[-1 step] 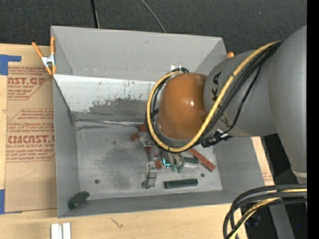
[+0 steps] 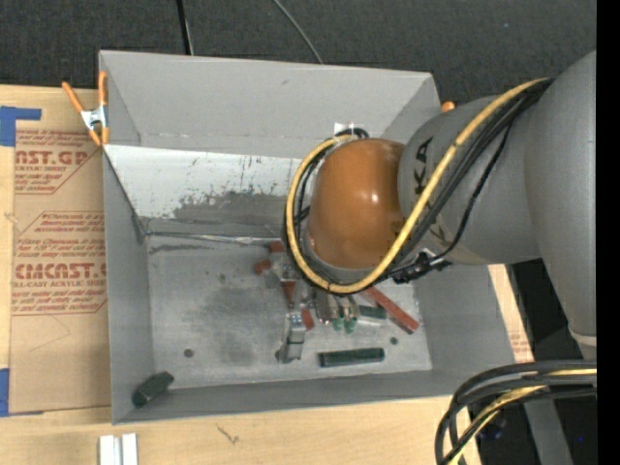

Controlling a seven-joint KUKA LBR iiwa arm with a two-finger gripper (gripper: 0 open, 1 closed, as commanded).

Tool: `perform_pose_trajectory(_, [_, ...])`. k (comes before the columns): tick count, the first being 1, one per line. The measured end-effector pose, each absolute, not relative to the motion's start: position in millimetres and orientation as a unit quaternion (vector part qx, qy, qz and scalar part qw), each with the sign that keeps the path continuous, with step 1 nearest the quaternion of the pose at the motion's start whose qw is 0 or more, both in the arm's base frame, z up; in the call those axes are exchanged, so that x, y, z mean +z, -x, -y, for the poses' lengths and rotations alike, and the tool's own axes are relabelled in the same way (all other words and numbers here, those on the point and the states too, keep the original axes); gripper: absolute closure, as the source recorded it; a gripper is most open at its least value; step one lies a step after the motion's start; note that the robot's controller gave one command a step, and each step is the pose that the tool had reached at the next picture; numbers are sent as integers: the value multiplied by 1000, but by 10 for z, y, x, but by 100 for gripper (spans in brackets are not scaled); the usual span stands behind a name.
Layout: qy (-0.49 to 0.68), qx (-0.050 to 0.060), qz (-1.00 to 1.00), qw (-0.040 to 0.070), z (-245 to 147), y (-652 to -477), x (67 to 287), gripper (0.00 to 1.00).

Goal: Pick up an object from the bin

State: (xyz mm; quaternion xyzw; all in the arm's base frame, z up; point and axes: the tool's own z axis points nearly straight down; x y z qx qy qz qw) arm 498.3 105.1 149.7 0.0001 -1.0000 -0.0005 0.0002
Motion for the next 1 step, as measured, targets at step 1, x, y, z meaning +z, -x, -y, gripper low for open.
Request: perform_pose_trajectory(1, [-64, -1, 998, -1, -636, -5242, 1421, 0])
